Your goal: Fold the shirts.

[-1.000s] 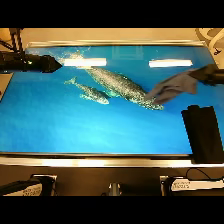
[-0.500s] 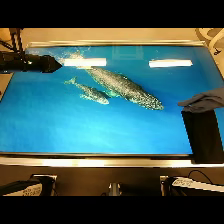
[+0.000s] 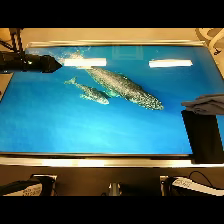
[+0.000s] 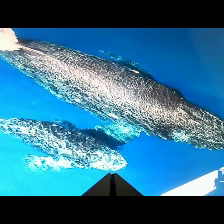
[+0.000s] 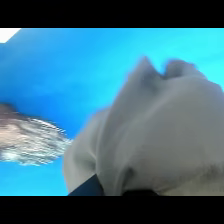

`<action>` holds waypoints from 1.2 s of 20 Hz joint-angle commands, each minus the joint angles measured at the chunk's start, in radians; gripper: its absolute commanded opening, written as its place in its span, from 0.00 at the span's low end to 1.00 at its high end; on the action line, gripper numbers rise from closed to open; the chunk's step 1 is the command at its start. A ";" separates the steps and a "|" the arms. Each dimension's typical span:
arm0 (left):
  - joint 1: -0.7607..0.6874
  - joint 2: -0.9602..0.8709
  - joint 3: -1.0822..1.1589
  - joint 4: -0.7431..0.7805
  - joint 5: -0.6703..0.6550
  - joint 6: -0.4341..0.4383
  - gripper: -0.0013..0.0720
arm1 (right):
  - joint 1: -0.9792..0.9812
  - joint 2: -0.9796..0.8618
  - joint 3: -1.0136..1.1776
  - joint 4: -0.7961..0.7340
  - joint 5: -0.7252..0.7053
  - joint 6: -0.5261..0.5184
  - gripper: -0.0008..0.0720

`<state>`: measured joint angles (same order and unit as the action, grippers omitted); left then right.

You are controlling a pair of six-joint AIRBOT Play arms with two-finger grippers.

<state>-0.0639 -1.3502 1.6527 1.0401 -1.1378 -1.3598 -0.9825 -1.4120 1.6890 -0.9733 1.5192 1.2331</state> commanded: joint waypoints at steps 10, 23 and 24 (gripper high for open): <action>0.000 -0.001 0.000 -0.001 0.000 0.002 0.05 | 0.000 0.147 -0.445 -0.399 0.045 0.058 0.05; -0.001 -0.001 0.000 0.000 0.000 -0.001 0.05 | 0.000 0.158 -0.507 -0.562 -0.020 -0.080 0.97; -0.001 -0.001 0.000 0.000 0.000 -0.001 0.05 | 0.000 0.157 -0.431 -0.582 -0.023 -0.122 0.97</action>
<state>-0.0643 -1.3502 1.6527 1.0393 -1.1378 -1.3582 -0.9829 -1.2556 1.1465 -1.4654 1.4742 1.2106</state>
